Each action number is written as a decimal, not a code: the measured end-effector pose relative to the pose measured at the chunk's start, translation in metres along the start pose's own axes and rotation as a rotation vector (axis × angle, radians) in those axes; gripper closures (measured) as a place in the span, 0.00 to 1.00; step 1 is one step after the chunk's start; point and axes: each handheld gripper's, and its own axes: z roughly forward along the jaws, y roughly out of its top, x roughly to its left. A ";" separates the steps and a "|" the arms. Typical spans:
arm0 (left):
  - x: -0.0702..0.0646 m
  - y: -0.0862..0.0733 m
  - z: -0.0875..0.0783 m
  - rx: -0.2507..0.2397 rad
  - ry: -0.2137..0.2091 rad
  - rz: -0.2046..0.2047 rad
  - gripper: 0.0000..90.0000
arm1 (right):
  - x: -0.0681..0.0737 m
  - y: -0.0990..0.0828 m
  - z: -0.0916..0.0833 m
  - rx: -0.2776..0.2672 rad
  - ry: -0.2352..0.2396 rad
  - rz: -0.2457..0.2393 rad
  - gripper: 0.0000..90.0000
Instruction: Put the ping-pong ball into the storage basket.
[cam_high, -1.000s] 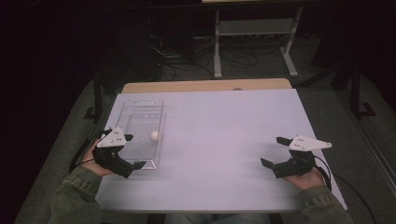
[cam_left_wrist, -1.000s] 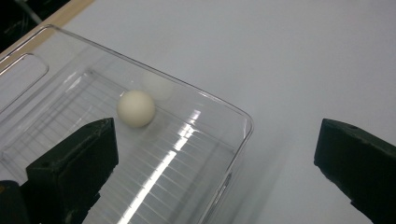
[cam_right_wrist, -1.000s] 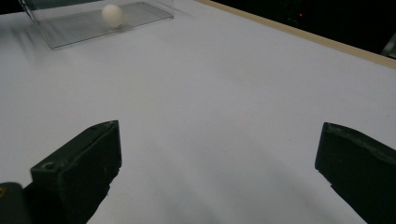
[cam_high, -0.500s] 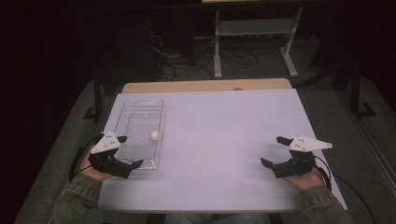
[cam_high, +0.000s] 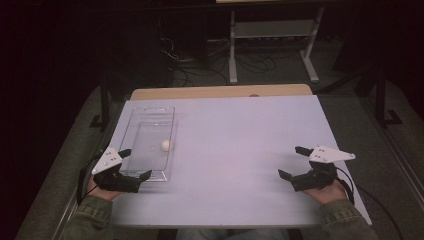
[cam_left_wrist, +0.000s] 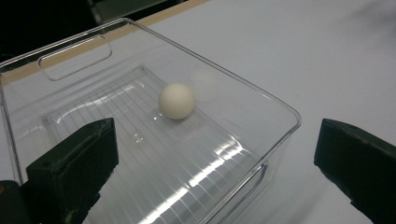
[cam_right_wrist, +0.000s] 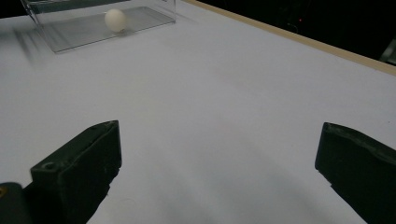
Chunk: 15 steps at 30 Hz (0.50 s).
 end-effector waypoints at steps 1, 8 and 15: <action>-0.001 -0.002 0.000 -0.013 0.004 -0.012 0.00 | 0.000 0.000 0.000 -0.002 0.000 0.000 0.00; -0.004 -0.007 0.002 -0.017 -0.013 -0.027 0.00 | 0.000 0.000 0.000 -0.005 0.004 0.004 0.00; -0.005 -0.014 0.002 -0.042 -0.019 -0.059 0.00 | 0.000 0.000 -0.001 -0.009 0.005 0.010 0.00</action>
